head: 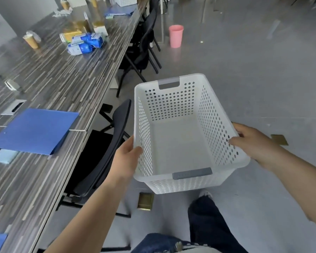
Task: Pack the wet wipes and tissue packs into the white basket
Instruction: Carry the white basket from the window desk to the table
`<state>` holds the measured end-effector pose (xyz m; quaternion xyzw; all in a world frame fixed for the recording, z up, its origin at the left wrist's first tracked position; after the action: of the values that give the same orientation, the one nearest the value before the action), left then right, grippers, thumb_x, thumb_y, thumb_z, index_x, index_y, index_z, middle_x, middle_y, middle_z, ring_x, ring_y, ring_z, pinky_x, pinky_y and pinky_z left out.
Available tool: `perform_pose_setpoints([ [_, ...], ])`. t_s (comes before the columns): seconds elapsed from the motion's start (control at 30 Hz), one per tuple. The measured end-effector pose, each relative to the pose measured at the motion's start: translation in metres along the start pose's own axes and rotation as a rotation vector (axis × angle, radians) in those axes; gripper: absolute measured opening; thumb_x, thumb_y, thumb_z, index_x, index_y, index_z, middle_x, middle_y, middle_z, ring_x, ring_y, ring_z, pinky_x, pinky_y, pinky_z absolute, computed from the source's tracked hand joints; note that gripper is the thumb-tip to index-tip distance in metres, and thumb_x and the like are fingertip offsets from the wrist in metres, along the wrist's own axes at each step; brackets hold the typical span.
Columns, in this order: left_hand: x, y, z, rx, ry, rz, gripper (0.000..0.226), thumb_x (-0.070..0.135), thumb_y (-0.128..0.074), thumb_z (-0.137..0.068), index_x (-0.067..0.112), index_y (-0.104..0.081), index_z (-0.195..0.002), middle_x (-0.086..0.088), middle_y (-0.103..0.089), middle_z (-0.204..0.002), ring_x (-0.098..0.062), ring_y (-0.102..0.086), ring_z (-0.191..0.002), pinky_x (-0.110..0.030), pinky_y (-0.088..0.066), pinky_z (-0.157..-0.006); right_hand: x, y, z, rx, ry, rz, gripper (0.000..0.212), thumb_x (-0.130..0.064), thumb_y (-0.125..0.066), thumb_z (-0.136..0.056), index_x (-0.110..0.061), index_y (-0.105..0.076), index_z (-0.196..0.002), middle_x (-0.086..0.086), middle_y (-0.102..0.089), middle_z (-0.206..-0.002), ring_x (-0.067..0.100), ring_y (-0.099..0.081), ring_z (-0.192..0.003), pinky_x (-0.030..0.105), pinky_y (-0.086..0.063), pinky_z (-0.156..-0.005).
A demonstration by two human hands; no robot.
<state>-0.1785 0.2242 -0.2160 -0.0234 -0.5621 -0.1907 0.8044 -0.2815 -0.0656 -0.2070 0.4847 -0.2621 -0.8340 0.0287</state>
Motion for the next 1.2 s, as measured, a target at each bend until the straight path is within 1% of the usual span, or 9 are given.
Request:
perform_pose_setpoints([
  [0.07,0.011,-0.01,-0.034,0.025,0.011,-0.006,0.036,-0.004,-0.041,-0.085,0.012,-0.069,-0.101,-0.002,-0.071,-0.086,-0.016,-0.064,-0.076,-0.028,-0.05,-0.069,-0.007,0.01,-0.042,-0.021,0.004,-0.006,0.051,0.0,-0.046,-0.088,-0.048,-0.054,-0.104,-0.019,-0.063,-0.098,0.01,-0.062,-0.095,0.041,-0.049,-0.095],
  [0.17,0.026,-0.028,-0.084,0.073,0.02,-0.018,0.034,-0.002,-0.042,-0.083,0.013,-0.068,-0.098,-0.012,-0.072,-0.094,-0.021,-0.064,-0.081,-0.034,-0.05,-0.075,-0.022,0.027,-0.106,-0.067,0.023,0.011,0.053,0.0,-0.044,-0.088,-0.043,-0.055,-0.117,-0.013,-0.065,-0.106,0.015,-0.062,-0.103,0.043,-0.048,-0.098],
  [0.37,0.069,-0.058,-0.165,0.194,0.078,0.038,0.034,0.01,-0.044,-0.071,0.018,-0.069,-0.093,-0.014,-0.071,-0.096,-0.024,-0.063,-0.08,-0.037,-0.049,-0.075,-0.07,0.062,-0.229,-0.154,0.082,0.067,0.053,0.001,-0.043,-0.086,-0.033,-0.057,-0.125,-0.013,-0.066,-0.108,0.012,-0.063,-0.101,0.039,-0.05,-0.093],
  [0.53,0.106,-0.058,-0.225,0.303,0.096,0.093,0.036,0.015,-0.043,-0.067,0.022,-0.069,-0.091,-0.018,-0.069,-0.095,-0.022,-0.059,-0.078,-0.036,-0.046,-0.074,-0.127,0.072,-0.317,-0.208,0.145,0.099,0.049,0.001,-0.043,-0.086,-0.034,-0.059,-0.116,-0.005,-0.068,-0.11,0.016,-0.063,-0.101,0.039,-0.05,-0.092],
  [0.7,0.123,-0.031,-0.279,0.372,0.106,0.109,0.038,0.016,-0.043,-0.071,0.028,-0.07,-0.095,-0.01,-0.073,-0.098,-0.029,-0.066,-0.087,-0.043,-0.053,-0.083,-0.177,0.046,-0.391,-0.292,0.21,0.115,0.045,0.002,-0.043,-0.087,-0.034,-0.059,-0.108,-0.006,-0.068,-0.105,0.018,-0.064,-0.099,0.038,-0.049,-0.087],
  [0.9,0.133,0.026,-0.362,0.468,0.087,0.161,0.043,0.003,-0.043,-0.086,0.034,-0.07,-0.094,0.005,-0.075,-0.084,-0.014,-0.068,-0.074,-0.029,-0.052,-0.07,-0.246,-0.01,-0.48,-0.37,0.265,0.133,0.046,0.001,-0.042,-0.089,-0.035,-0.058,-0.113,-0.011,-0.068,-0.105,0.01,-0.064,-0.095,0.029,-0.051,-0.075],
  [1.07,0.151,0.082,-0.407,0.577,0.093,0.209,0.041,0.0,-0.042,-0.087,0.03,-0.069,-0.095,0.006,-0.076,-0.083,-0.014,-0.071,-0.074,-0.027,-0.053,-0.067,-0.313,-0.057,-0.538,-0.435,0.313,0.166,0.05,0.0,-0.043,-0.089,-0.042,-0.056,-0.114,-0.014,-0.067,-0.107,0.011,-0.063,-0.098,0.034,-0.051,-0.081],
  [1.13,0.156,0.101,-0.417,0.612,0.108,0.207,0.042,0.0,-0.042,-0.087,0.031,-0.07,-0.093,0.005,-0.076,-0.085,-0.017,-0.071,-0.077,-0.033,-0.054,-0.073,-0.333,-0.078,-0.554,-0.454,0.332,0.165,0.051,0.001,-0.044,-0.09,-0.041,-0.055,-0.116,-0.015,-0.066,-0.104,0.01,-0.063,-0.096,0.03,-0.049,-0.075],
  [1.2,0.156,0.126,-0.425,0.689,0.128,0.214,0.043,0.0,-0.043,-0.086,0.033,-0.071,-0.089,0.007,-0.076,-0.08,-0.012,-0.069,-0.07,-0.03,-0.053,-0.069,-0.355,-0.108,-0.571,-0.509,0.361,0.16,0.051,0.0,-0.044,-0.091,-0.043,-0.053,-0.117,-0.022,-0.062,-0.098,0.003,-0.06,-0.089,0.023,-0.046,-0.067],
])
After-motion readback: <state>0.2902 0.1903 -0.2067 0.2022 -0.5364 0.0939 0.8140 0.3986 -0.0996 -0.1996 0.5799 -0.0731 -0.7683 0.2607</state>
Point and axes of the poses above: each hand's wrist, its own z-axis away from the middle knuckle, its own y-axis out of the back of the hand, x = y × z, the point moved 9 cm from there along -z, towards the middle knuckle
